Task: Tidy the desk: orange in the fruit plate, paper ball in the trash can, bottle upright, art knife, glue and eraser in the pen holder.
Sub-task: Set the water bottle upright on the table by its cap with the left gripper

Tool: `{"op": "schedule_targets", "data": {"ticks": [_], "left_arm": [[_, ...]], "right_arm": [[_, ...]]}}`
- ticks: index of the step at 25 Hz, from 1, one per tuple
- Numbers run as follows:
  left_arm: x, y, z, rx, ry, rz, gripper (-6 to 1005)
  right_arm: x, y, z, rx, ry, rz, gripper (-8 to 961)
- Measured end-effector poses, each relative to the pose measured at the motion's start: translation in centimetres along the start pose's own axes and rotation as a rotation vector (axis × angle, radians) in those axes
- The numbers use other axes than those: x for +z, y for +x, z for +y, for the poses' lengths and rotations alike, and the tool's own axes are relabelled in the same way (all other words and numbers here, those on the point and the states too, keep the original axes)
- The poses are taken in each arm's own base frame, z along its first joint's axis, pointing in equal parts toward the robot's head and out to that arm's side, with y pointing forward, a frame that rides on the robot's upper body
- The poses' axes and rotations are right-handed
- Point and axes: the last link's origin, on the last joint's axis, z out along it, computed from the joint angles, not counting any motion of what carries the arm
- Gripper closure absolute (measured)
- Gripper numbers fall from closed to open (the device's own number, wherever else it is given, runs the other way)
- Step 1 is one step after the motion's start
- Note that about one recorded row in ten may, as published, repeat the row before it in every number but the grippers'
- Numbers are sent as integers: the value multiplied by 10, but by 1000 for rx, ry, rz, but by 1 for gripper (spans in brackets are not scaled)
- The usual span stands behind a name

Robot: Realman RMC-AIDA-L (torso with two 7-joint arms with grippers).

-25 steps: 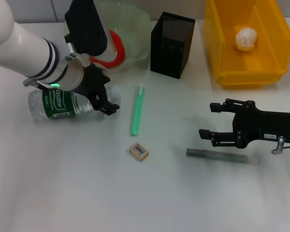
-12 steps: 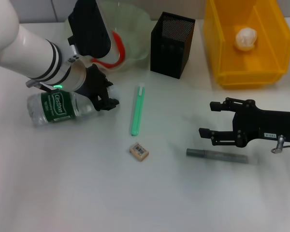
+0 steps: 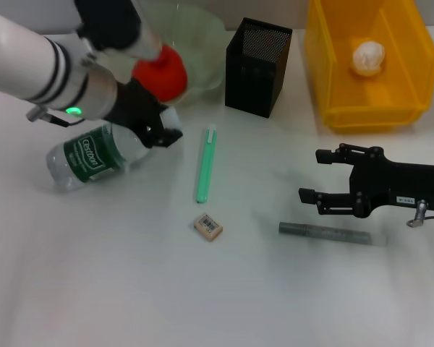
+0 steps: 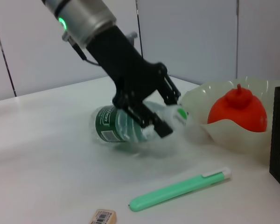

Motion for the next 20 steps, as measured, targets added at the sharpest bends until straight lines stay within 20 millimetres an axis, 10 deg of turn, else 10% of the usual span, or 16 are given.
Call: {"op": "schedule_targets", "data": {"ticks": [20], "left_arm": [[-61,-24,-24,-280,-64,343,529]], "right_arm": [[1,-3,-1,-8,-12,2,128]]}}
